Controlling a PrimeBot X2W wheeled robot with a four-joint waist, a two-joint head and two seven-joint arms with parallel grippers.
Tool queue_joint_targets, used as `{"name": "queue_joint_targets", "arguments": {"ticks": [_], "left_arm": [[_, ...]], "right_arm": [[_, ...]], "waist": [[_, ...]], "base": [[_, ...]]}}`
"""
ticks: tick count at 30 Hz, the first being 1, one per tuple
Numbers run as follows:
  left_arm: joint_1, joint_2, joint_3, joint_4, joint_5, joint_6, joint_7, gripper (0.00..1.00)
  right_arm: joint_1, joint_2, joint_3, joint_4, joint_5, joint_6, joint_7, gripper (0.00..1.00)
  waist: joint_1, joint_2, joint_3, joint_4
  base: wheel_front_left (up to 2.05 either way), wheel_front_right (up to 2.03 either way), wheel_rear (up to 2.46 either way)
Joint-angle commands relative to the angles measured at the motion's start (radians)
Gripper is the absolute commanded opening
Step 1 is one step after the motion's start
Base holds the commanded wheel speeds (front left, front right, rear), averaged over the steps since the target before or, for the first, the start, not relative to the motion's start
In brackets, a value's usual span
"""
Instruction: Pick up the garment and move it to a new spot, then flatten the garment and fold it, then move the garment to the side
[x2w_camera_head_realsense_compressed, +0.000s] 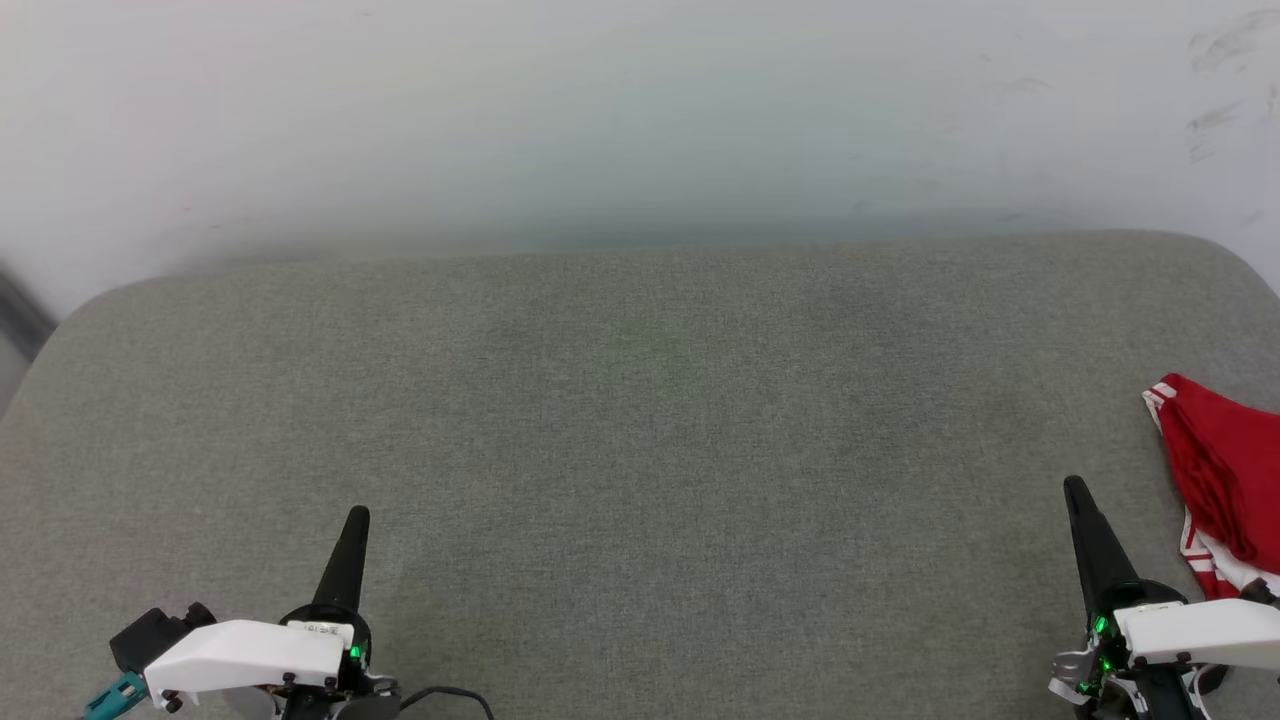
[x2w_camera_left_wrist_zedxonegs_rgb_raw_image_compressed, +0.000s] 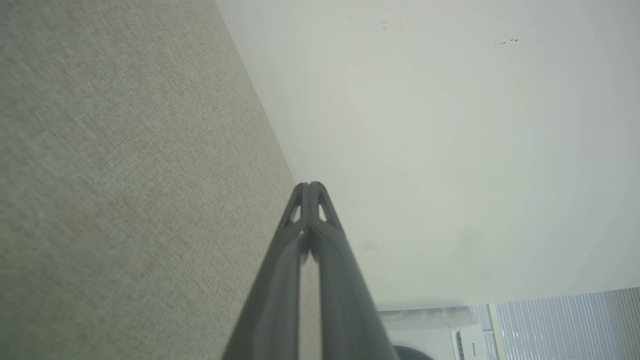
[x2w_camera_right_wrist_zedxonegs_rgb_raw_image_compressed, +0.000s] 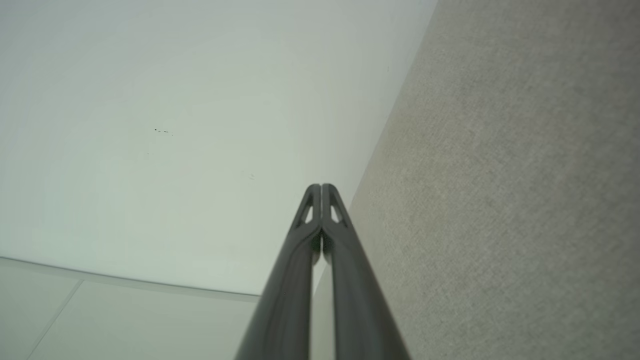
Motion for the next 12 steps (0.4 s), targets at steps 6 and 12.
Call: {"name": "queue_joint_targets", "arguments": {"ticks": [6,12], "left_arm": [[-0.031,0.001,0.010,0.008,-0.067,-0.011,0.018,0.00],[-0.040,0.000,0.014,0.016,-0.117,-0.019,0.031,0.00]], "right_arm": [[-0.030,0.000,-0.004,0.003,0.064,0.000,0.017,0.00],[-0.037,0.000,-0.005,0.009,0.111,0.000,0.029,0.00]], "waist": [[-0.0001,-0.0001,0.001,-0.001],[-0.0001,-0.0001,0.003,-0.002]], "base": [[0.00,0.00,0.00],[0.00,0.00,0.00]]}}
